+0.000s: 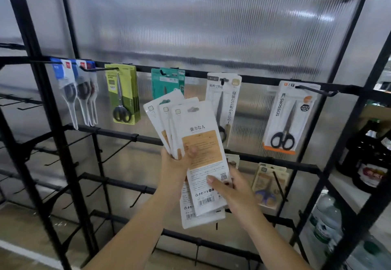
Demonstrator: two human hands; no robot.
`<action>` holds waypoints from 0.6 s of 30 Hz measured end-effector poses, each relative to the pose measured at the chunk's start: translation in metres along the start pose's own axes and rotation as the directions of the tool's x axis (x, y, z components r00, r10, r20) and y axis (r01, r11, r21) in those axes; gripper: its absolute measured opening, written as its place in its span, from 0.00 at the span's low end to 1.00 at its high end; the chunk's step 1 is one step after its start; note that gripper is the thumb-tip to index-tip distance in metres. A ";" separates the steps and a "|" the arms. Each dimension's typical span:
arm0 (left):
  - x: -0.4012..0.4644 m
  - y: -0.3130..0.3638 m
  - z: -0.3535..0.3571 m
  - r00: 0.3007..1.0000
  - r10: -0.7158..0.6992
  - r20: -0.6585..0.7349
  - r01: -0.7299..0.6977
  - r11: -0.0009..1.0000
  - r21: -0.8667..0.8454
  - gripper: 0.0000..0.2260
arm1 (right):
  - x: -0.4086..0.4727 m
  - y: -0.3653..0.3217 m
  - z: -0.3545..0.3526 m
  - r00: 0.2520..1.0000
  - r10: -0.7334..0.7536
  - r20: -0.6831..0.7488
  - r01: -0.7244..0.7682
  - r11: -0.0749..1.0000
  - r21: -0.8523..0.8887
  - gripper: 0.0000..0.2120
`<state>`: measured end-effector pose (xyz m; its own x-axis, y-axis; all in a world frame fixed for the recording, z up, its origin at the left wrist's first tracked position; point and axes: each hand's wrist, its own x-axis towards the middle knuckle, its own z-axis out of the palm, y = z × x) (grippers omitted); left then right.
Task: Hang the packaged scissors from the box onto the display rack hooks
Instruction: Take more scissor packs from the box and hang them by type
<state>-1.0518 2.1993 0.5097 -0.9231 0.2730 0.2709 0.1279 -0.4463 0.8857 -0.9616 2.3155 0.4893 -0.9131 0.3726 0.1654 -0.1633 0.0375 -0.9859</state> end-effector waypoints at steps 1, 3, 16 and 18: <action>0.000 0.000 0.000 1.000 -0.001 0.004 0.001 1.000 0.004 0.26 | -0.001 -0.001 0.002 1.000 -0.025 -0.007 0.024 0.999 -0.048 0.15; 0.000 -0.002 -0.003 1.000 -0.031 -0.002 0.031 1.000 -0.003 0.24 | -0.002 -0.004 0.004 0.999 -0.050 -0.002 0.049 0.995 -0.090 0.16; 0.014 -0.006 -0.005 0.949 -0.263 -0.175 0.259 0.965 -0.046 0.27 | -0.002 -0.013 0.016 0.988 0.104 0.110 -0.112 0.991 0.072 0.24; 0.013 -0.005 -0.003 0.964 -0.246 -0.097 0.254 0.964 0.081 0.17 | 0.003 -0.012 0.018 0.997 -0.040 0.061 0.047 0.993 -0.108 0.28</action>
<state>-1.0652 2.2023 0.5077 -0.9568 0.2906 0.0065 -0.0821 -0.2918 0.9529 -0.9689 2.2999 0.5020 -0.9268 0.3138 0.2063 -0.1643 0.1552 -0.9741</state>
